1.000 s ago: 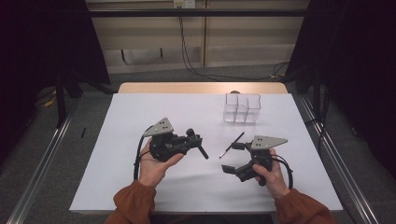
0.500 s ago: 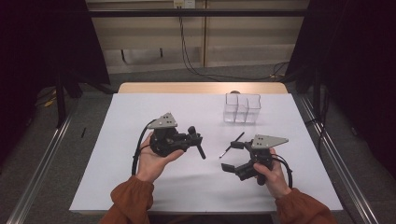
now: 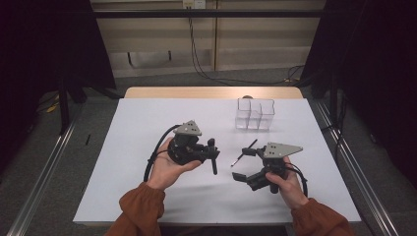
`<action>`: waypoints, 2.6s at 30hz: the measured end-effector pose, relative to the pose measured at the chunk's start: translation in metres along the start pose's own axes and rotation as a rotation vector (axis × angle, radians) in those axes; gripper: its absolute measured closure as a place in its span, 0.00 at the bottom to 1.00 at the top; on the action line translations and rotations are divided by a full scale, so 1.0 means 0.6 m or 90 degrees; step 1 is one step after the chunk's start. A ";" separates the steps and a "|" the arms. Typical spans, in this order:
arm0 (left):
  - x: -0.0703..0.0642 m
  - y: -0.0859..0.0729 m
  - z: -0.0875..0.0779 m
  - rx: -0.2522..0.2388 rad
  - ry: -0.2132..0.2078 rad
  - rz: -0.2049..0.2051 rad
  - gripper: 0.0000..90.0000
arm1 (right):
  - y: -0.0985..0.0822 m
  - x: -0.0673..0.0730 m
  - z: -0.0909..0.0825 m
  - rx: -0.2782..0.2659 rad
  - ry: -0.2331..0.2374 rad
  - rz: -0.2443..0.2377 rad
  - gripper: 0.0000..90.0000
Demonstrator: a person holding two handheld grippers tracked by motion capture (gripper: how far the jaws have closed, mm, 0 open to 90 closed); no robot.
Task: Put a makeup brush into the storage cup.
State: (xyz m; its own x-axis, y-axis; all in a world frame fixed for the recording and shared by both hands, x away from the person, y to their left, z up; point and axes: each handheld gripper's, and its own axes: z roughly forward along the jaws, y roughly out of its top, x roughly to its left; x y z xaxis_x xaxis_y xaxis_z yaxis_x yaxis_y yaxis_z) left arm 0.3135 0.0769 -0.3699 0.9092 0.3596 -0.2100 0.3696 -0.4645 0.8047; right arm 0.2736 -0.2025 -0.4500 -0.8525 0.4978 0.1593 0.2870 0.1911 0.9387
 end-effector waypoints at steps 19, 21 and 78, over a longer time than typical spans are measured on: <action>-0.003 -0.006 0.014 0.008 -0.018 -0.012 0.89 | 0.021 0.013 0.053 0.051 0.113 -0.006 0.14; -0.001 -0.008 0.013 0.007 -0.019 -0.015 0.89 | 0.020 0.016 0.057 0.046 0.124 -0.003 0.13; -0.005 -0.018 0.042 -0.018 -0.034 -0.007 0.87 | 0.022 0.012 0.062 0.042 0.103 0.018 0.89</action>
State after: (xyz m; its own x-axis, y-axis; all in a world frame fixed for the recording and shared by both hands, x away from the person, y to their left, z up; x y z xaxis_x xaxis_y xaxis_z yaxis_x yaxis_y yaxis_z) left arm 0.3117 0.0608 -0.3920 0.9144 0.3202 -0.2475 0.3746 -0.4382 0.8171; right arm 0.2876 -0.1650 -0.4478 -0.9015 0.3623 0.2368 0.3350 0.2375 0.9118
